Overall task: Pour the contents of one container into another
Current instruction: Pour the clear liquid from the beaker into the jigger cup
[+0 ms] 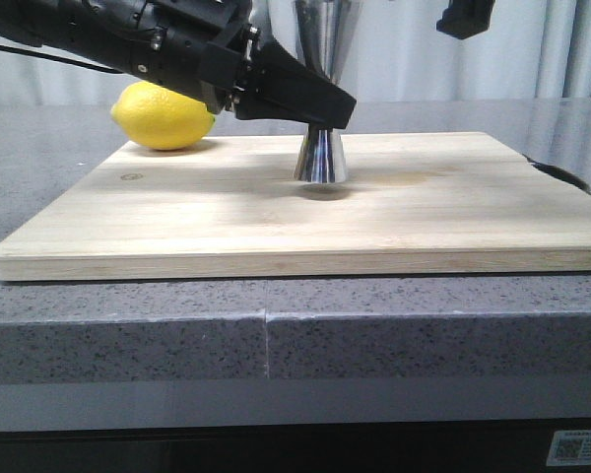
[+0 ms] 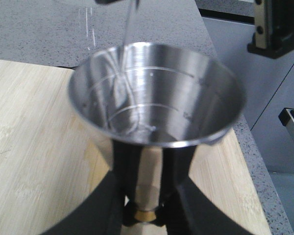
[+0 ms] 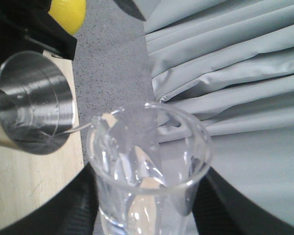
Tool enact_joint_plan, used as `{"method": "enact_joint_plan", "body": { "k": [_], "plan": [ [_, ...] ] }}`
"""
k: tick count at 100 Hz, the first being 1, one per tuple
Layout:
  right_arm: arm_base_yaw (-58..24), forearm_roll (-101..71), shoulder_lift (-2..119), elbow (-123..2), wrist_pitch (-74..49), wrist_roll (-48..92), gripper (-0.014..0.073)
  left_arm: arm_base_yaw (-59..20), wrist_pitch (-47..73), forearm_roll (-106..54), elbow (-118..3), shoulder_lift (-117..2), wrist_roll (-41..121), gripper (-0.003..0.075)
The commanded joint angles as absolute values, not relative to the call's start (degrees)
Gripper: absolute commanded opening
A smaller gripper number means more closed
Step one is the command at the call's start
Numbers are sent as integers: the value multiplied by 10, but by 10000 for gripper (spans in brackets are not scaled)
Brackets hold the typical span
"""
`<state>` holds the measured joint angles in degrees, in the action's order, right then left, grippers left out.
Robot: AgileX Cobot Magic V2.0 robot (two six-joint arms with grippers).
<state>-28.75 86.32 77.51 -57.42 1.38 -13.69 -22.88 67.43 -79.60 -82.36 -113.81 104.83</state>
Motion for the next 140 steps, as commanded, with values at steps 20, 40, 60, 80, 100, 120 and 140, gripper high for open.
{"method": "enact_joint_plan", "body": {
  "k": [20,40,60,80,100,120,140],
  "plan": [
    [-288,886,754,-595,10,-136,248,-235,727,-840,-840,-1110,1042,-10],
    [-288,887,754,-595,10,-136,248,-235,727,-840,-840,-1110,1042,-10],
    [-288,894,754,-595,10,-136,248,-235,727,-840,-840,-1110,1042,-10],
    [-288,901,754,-595,10,-136,248,-235,727,-840,-840,-1110,1042,-10],
    [-288,911,754,-595,10,-136,248,-235,727,-840,-840,-1110,1042,-10],
    [-288,920,754,-595,10,-136,248,-235,727,-840,-840,-1110,1042,-10],
    [-295,934,754,-595,7,-136,248,-235,727,-840,-840,-1110,1042,-10]
  ]
}}
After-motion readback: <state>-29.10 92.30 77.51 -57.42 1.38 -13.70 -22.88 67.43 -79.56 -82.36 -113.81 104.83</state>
